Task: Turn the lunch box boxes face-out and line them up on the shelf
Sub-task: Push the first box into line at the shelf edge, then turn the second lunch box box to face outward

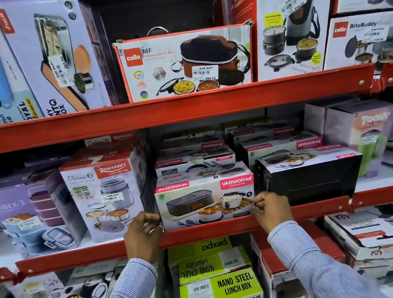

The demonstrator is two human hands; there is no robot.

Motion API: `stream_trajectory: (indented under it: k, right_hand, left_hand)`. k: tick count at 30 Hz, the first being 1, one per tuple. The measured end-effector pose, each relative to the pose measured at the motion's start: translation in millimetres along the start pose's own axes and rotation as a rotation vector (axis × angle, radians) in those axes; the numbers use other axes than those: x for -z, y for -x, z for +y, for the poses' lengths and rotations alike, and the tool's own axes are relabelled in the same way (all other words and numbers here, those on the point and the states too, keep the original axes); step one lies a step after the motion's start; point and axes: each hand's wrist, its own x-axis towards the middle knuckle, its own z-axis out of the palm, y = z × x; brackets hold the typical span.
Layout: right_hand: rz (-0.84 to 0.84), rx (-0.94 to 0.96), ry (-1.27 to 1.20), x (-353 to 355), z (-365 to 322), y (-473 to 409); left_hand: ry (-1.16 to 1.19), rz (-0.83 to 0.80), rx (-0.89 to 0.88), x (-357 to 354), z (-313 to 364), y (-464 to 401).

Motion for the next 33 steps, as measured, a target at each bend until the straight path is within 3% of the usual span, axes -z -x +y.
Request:
stream_trajectory:
  k: [3,5,8,10,13,18,22,26,33]
  right_hand:
    - [-0.005,0.02,0.045,6.8,0.7,5.4]
    - [-0.002,0.037,0.057,15.7,1.6,10.0]
    - [0.044,0.077,0.07,37.6,2.9,17.7]
    - [0.099,0.098,0.049,57.4,8.2,20.0]
    - [0.173,0.108,-0.031,89.7,23.4,19.2]
    - [0.316,0.131,-0.066,143.6,72.2,-12.1]
    - [0.336,0.127,-0.07,179.6,115.9,-44.5]
    - [0.207,0.081,-0.019,196.4,143.8,-73.9]
    - [-0.129,-0.09,-0.172,203.1,155.2,-105.9]
  left_hand:
    - [0.006,-0.011,-0.008,4.1,0.1,4.2]
    - [-0.047,0.092,-0.064,7.3,6.8,11.8]
    - [-0.027,0.271,-0.27,4.6,28.5,27.5]
    - [0.026,0.305,-0.392,-8.6,50.4,39.9]
    - [0.094,0.223,-0.488,-44.0,88.6,64.3]
    - [0.09,-0.006,-0.401,-116.2,138.0,103.8]
    - [-0.056,-0.071,-0.349,-172.0,162.1,124.0]
    - [-0.282,-0.02,-0.373,-206.0,171.2,124.1]
    - [-0.431,-0.078,-0.187,-238.5,183.0,118.6]
